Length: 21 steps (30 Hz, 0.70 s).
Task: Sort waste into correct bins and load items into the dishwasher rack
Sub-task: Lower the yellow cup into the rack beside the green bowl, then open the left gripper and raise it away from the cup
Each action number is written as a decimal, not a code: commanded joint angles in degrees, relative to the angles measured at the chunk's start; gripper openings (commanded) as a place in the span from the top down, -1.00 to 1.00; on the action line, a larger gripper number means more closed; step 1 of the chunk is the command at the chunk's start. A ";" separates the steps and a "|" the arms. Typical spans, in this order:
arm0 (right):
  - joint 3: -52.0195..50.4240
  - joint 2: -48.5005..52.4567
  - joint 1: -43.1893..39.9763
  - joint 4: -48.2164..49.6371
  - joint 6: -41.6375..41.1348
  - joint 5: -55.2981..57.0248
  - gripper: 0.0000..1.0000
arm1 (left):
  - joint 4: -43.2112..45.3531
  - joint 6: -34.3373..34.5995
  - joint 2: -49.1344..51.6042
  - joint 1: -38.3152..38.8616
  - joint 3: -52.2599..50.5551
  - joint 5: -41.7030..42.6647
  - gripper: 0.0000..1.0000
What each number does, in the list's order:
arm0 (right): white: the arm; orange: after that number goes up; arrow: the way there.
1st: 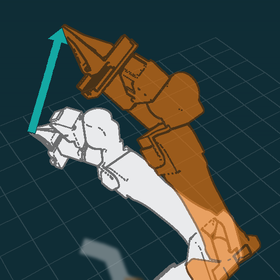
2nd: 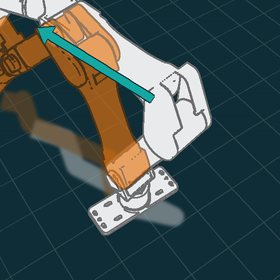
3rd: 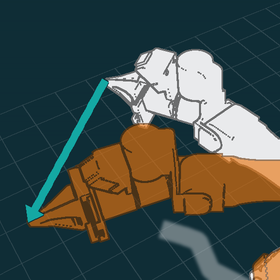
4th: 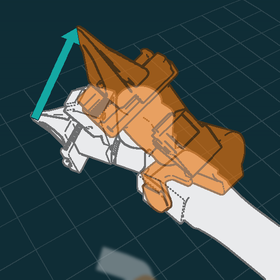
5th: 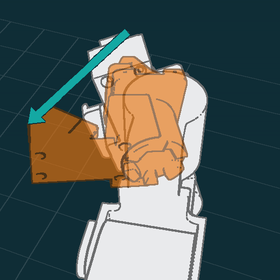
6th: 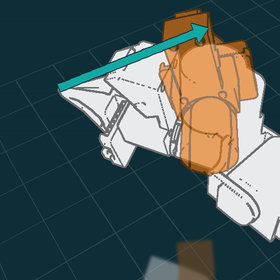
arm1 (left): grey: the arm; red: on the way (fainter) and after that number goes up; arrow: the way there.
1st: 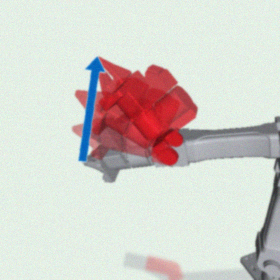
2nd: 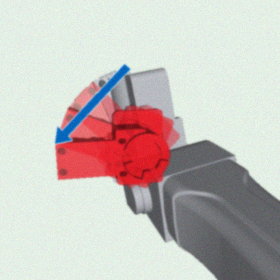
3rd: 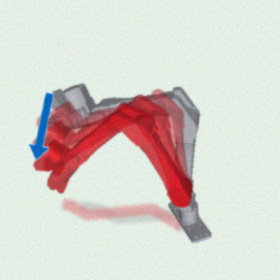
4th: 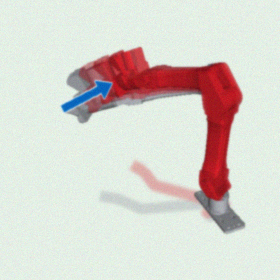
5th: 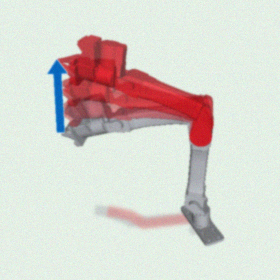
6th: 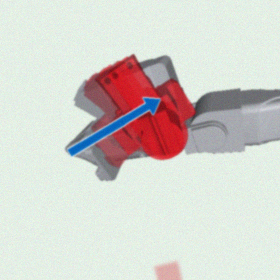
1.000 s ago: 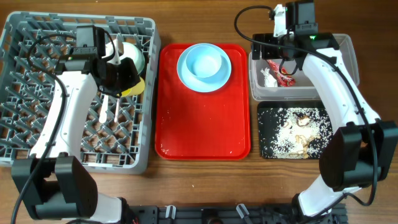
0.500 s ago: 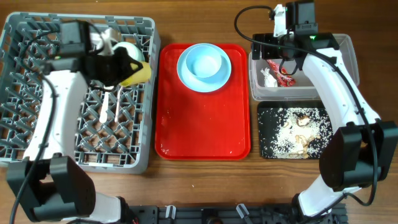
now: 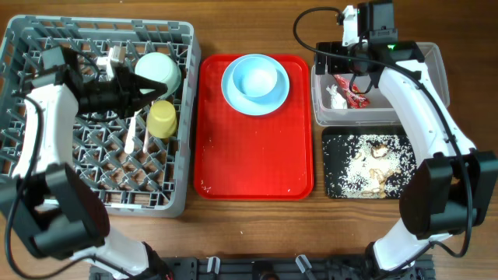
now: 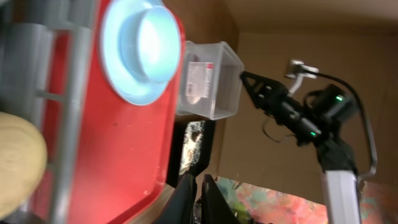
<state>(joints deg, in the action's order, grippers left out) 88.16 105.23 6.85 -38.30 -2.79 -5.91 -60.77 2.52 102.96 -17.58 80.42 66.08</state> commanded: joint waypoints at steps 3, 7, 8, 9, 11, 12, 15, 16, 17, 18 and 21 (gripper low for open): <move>0.22 0.42 0.20 0.13 -0.35 0.50 -0.99 | 2.21 -2.29 2.25 -0.28 0.81 -2.62 0.58; 0.22 0.42 0.20 0.13 -0.35 0.50 -0.99 | 0.90 -2.29 1.70 -0.28 0.81 -5.77 0.51; 0.22 0.42 0.20 0.13 -0.35 0.50 -1.00 | 0.92 -2.29 1.05 -0.26 0.81 -5.75 0.51; 0.22 0.42 0.20 0.13 -0.35 0.50 -0.99 | 0.98 -2.29 0.22 -0.26 0.83 -5.75 0.51; 0.22 0.42 0.20 0.13 -0.35 0.50 -1.00 | 1.73 -1.86 -2.49 -0.04 0.83 -7.50 0.50; 0.22 0.42 0.20 0.13 -0.35 0.50 -0.99 | 2.38 -0.42 -4.31 0.42 0.83 -11.47 0.48; 0.22 0.42 0.20 0.13 -0.35 0.50 -1.00 | 3.13 4.17 -8.28 2.99 0.81 -27.85 0.48; 0.24 0.42 0.20 0.13 -0.37 0.50 -0.99 | 3.10 5.11 -8.83 4.22 0.81 -32.48 0.51; 0.22 0.42 0.20 0.13 -0.37 0.50 -0.99 | 3.10 5.81 -8.96 5.46 0.81 -36.28 0.53; 0.22 0.42 0.20 0.13 -0.37 0.50 -0.99 | 3.10 6.23 -8.87 6.69 0.81 -38.75 0.59; 0.22 0.42 0.20 0.13 -0.37 0.50 -0.99 | 3.15 8.72 -7.23 10.19 0.81 -44.13 0.79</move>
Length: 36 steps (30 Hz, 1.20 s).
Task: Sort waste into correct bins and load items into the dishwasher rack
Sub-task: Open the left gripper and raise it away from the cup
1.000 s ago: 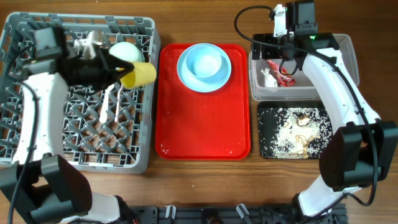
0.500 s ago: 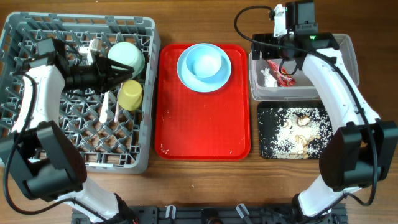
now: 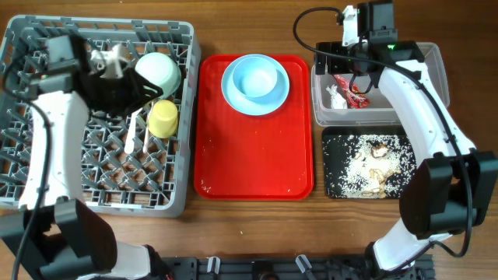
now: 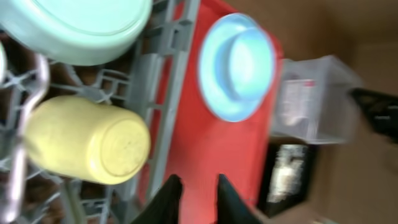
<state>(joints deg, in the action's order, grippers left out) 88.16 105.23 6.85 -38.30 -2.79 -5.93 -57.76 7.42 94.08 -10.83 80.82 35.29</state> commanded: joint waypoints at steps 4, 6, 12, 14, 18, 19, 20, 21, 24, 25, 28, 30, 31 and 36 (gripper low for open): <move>0.22 0.42 0.20 0.13 -0.35 0.52 -0.99 | 0.09 7.10 3.61 6.78 0.42 -21.31 0.83; 0.22 0.42 0.20 0.13 -0.35 0.52 -1.00 | -0.13 8.90 3.89 7.34 0.42 -26.32 0.83; 0.22 0.42 0.20 0.13 -0.37 0.52 -0.99 | 0.74 9.97 5.11 7.34 -0.37 -31.12 0.81; 0.22 0.42 0.20 0.13 -0.35 0.52 -1.00 | 0.87 9.99 6.05 7.34 -1.01 -31.39 0.81; 0.24 0.42 0.20 0.13 -0.35 0.52 -0.99 | 1.42 10.01 7.17 7.34 -1.86 -34.62 0.82; 0.22 0.42 0.20 0.13 -0.37 0.52 -1.00 | 1.44 10.03 7.13 7.32 -1.81 -35.74 0.83; 0.22 0.42 0.20 0.13 -0.35 0.52 -0.99 | 1.40 10.16 6.82 7.28 -1.64 -36.72 0.83; 0.22 0.42 0.20 0.13 -0.35 0.52 -1.00 | 1.38 10.78 6.51 7.19 -1.44 -37.81 0.83; 0.22 0.42 0.20 0.13 -0.37 0.52 -0.99 | 1.20 11.19 4.26 7.13 -0.70 -38.86 0.83; 0.22 0.42 0.20 0.13 -0.35 0.52 -0.99 | 1.18 11.58 3.13 7.13 -0.63 -38.86 0.81; 0.22 0.42 0.20 0.13 -0.35 0.52 -0.99 | 1.01 13.97 -1.97 7.21 -0.63 -37.48 0.69; 0.22 0.42 0.20 0.13 -0.35 0.52 -1.00 | 0.57 14.95 -4.15 7.32 -0.66 -32.83 0.69; 0.22 0.42 0.20 0.13 -0.35 0.52 -0.99 | -0.02 14.91 -5.35 7.52 -0.66 -28.55 0.71; 0.22 0.42 0.20 0.13 -0.35 0.52 -1.00 | -3.19 13.81 -6.38 11.17 -0.87 -25.51 0.71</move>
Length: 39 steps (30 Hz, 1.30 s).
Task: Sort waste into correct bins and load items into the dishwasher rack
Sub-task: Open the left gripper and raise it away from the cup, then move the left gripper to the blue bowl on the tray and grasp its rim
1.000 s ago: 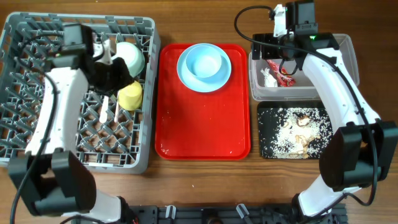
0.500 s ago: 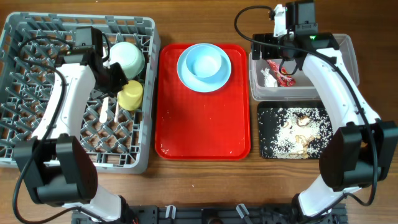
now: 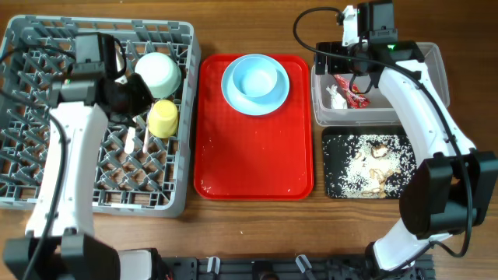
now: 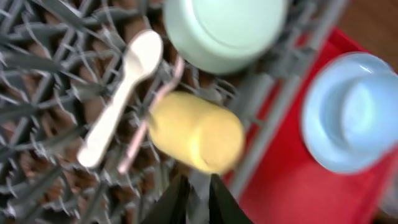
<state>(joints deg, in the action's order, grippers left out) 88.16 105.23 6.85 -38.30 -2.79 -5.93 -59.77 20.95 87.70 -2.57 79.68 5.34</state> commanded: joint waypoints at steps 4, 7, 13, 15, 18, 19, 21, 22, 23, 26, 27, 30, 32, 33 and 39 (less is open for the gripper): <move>0.22 0.42 0.20 0.13 -0.35 0.52 -1.00 | -1.11 0.31 0.07 7.69 -1.51 4.44 0.68; 0.22 0.42 0.20 0.13 -0.37 0.52 -1.00 | -0.46 0.35 0.17 12.04 -2.19 4.20 0.64; 0.22 0.42 0.20 0.13 -0.35 0.52 -0.99 | 5.88 0.74 0.17 20.83 -2.23 4.24 0.17; 0.22 0.42 0.20 0.13 -0.37 0.52 -0.99 | 8.00 0.72 0.22 23.21 -2.23 4.22 0.14; 0.22 0.42 0.20 0.13 -0.33 0.52 -1.00 | 12.72 1.79 0.44 25.73 -2.23 3.96 0.16; 0.24 0.42 0.20 0.13 -0.33 0.52 -0.99 | 13.90 3.13 0.61 26.10 -2.23 3.06 0.24; 0.22 0.42 0.20 0.13 -0.35 0.52 -0.99 | 17.18 6.19 1.40 26.91 -2.23 -0.87 0.38; 0.22 0.42 0.20 0.13 -0.37 0.52 -0.99 | 18.53 6.58 2.01 27.08 -2.23 -2.56 0.40; 0.22 0.42 0.20 0.13 -0.37 0.52 -0.99 | 20.26 6.56 2.93 27.19 -2.23 -3.74 0.39; 0.24 0.42 0.20 0.13 -0.35 0.52 -1.00 | 23.91 6.58 6.80 27.30 -2.23 -3.85 0.18; 0.22 0.42 0.20 0.13 -0.37 0.52 -1.00 | 24.59 6.58 7.91 27.43 -2.23 -3.89 0.16; 0.22 0.42 0.20 0.13 -0.35 0.52 -1.00 | 27.80 6.56 13.27 27.96 -2.23 -3.89 0.36; 0.22 0.42 0.20 0.13 -0.35 0.52 -0.99 | 29.59 6.58 16.83 28.33 -2.23 -3.87 0.69; 0.22 0.42 0.20 0.13 -0.35 0.52 -1.00 | 30.08 6.56 18.53 28.50 -2.23 -3.89 0.85; 0.22 0.42 0.20 0.13 -0.37 0.52 -1.00 | 33.05 6.58 24.81 28.72 -2.23 -3.69 0.92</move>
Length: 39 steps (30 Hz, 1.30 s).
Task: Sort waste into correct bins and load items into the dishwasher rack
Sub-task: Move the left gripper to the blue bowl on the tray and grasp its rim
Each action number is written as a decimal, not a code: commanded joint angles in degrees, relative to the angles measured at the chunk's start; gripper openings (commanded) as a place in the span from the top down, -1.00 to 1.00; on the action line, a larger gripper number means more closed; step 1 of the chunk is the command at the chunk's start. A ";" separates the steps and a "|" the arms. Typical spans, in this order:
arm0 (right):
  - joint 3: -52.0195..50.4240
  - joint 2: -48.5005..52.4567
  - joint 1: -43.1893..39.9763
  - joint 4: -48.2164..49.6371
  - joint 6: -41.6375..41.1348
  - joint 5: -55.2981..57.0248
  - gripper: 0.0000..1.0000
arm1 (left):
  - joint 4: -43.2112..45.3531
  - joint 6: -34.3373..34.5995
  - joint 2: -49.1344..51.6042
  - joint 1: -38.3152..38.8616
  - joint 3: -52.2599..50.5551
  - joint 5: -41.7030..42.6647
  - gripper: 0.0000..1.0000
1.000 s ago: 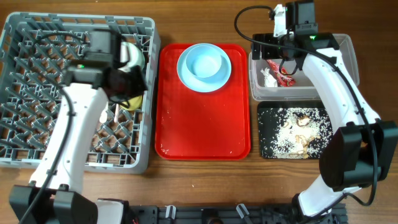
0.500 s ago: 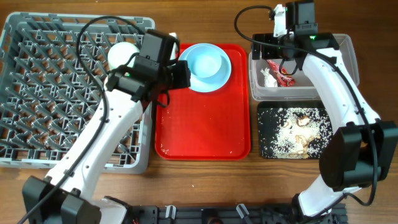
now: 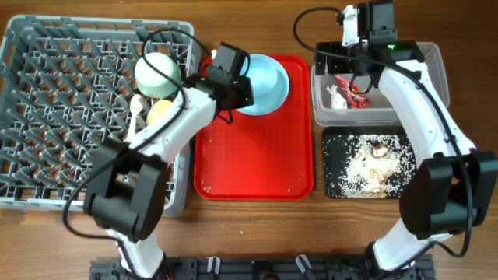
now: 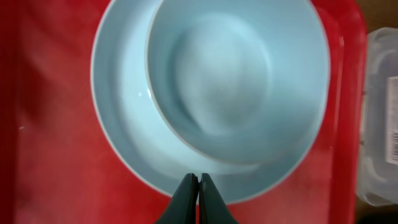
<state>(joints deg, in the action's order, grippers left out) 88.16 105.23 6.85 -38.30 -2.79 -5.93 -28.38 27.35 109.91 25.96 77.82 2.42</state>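
Observation:
A light-blue bowl sits in a light-blue plate at the back of the red tray. My left gripper hangs over their left side. In the left wrist view its fingertips are pressed together with nothing between them, just above the plate's near rim, with the bowl beyond. The grey dishwasher rack holds a pale bowl, a yellow cup and a white spoon. My right gripper hovers over the clear bin; its jaws are not readable.
The clear bin holds a red wrapper and white scrap. A black tray with food scraps lies in front of it. My left arm stretches across the rack's right edge.
My left gripper was over the rack by the yellow cup with its fingers slightly apart. Now it is to the right, over the tray at the blue bowl and plate, fingers shut. The right arm is unmoved.
My left gripper was first low in the rack, left of the pale bowl. It then stood over the cup and spoon, fingers a little apart, both times empty. Now it is shut above the blue plate's rim. The right arm stayed over the bin throughout.

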 commanded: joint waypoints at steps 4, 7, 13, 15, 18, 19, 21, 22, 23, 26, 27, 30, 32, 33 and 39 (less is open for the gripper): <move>0.22 0.42 0.20 0.13 -0.37 0.52 -1.00 | 3.34 0.15 4.96 0.20 -0.37 -0.79 0.92; 0.22 0.42 0.20 0.13 -0.37 0.52 -1.00 | 3.82 0.17 6.21 0.31 -0.37 -0.79 0.92; 0.22 0.42 0.20 0.13 -0.35 0.52 -0.99 | 3.08 0.15 7.67 1.22 -0.37 -0.79 0.92; 0.22 0.42 0.20 0.13 -0.35 0.52 -0.99 | 2.62 0.13 7.65 1.57 -0.37 -0.79 0.92; 0.22 0.42 0.20 0.13 -0.35 0.52 -0.99 | 0.31 0.13 7.65 1.75 -0.35 -0.79 0.92; 0.22 0.42 0.20 0.13 -0.35 0.52 -1.00 | -1.27 0.13 7.61 1.75 -0.35 -0.79 0.92; 0.22 0.42 0.20 0.13 -0.33 0.52 -1.00 | -4.55 0.13 7.39 1.75 -0.35 -0.79 0.92; 0.22 0.42 0.20 0.13 -0.35 0.52 -0.99 | -6.03 0.15 7.19 1.75 -0.35 -0.79 0.92; 0.22 0.42 0.20 0.13 -0.37 0.52 -0.99 | -8.02 0.15 7.02 1.75 -0.35 -0.79 0.92; 0.22 0.42 0.20 0.13 -0.35 0.52 -1.00 | -13.11 0.15 6.08 1.75 -0.35 -0.76 0.92; 0.22 0.42 0.20 0.13 -0.35 0.52 -1.00 | -15.23 0.13 5.53 1.75 -0.35 -0.79 0.92; 0.22 0.42 0.20 0.13 -0.35 0.52 -0.99 | -19.23 0.11 3.82 1.75 -0.35 -0.76 0.92; 0.22 0.42 0.20 0.13 -0.35 0.52 -1.00 | -21.27 0.11 2.08 1.75 -0.35 -0.76 0.92; 0.22 0.42 0.20 0.13 -0.35 0.52 -1.00 | -21.92 0.09 1.07 1.75 -0.35 -0.76 0.92; 0.22 0.42 0.20 0.13 -0.35 0.52 -0.99 | -20.96 0.13 -7.32 1.46 -0.33 -0.76 0.51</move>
<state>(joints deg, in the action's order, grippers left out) 88.16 105.23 6.85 -38.30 -2.79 -5.93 -50.59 27.27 109.71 27.59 77.73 2.42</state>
